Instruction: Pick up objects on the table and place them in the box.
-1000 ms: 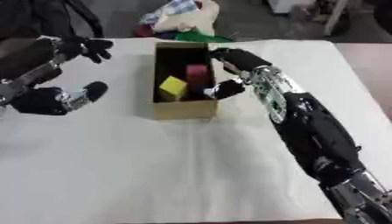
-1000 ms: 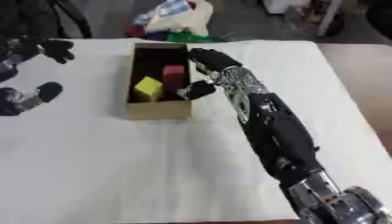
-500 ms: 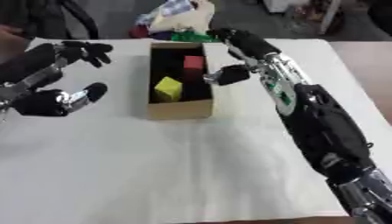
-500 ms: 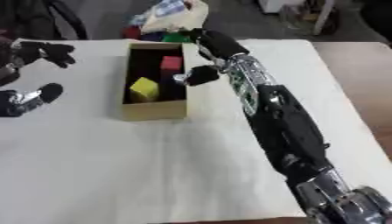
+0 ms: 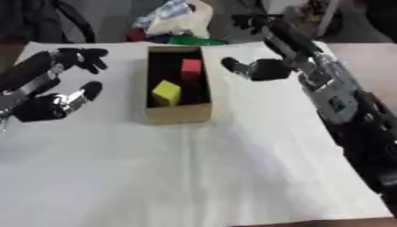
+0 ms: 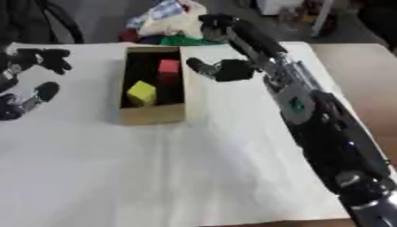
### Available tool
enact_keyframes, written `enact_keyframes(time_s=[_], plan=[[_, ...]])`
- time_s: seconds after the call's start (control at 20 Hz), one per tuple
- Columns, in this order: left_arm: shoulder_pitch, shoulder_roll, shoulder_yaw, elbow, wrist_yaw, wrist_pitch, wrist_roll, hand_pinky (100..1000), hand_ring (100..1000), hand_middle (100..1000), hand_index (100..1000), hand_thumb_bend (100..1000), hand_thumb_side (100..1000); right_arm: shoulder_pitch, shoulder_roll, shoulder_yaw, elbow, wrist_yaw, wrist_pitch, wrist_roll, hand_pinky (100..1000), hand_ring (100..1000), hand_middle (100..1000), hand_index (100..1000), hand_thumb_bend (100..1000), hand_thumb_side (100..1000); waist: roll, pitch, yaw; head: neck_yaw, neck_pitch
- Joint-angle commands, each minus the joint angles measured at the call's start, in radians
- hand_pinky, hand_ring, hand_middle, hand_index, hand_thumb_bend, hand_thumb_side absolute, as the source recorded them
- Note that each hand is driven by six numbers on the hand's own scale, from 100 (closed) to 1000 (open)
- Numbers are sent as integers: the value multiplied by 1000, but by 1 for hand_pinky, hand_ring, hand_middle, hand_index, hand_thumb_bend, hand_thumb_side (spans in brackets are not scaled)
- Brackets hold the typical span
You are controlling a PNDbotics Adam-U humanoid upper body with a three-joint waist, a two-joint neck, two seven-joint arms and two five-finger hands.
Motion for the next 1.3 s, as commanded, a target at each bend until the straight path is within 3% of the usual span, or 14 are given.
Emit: enact_keyframes(time_s=[0.05, 0.3, 0.55, 0.8, 1.3], plan=[[-2, 16, 24, -19, 19, 7, 22, 781, 720, 731, 978, 214, 1000, 22, -66, 24, -135, -187, 50, -26, 752, 828, 795, 941, 392, 703, 3, -12, -2, 4, -16], [6, 8, 28, -15, 34, 15, 36, 774, 713, 727, 977, 190, 1000, 77, -102, 70, -305, -348, 85, 23, 753, 829, 794, 940, 361, 706, 2, -11, -8, 9, -18], [7, 2, 26, -7, 39, 18, 41, 771, 711, 726, 976, 167, 1000, 101, -100, 111, -399, -406, 96, 114, 754, 831, 796, 943, 343, 710, 4, -10, -9, 15, -16], [5, -5, 23, -2, 46, 16, 44, 769, 709, 724, 977, 153, 1000, 118, -84, 113, -404, -415, 104, 143, 751, 829, 792, 941, 336, 707, 7, -10, -9, 19, -12], [3, -13, 24, -4, 56, 15, 52, 767, 707, 723, 978, 138, 1000, 151, -63, 88, -380, -398, 96, 111, 747, 826, 787, 938, 323, 694, 11, -5, -8, 23, -7]])
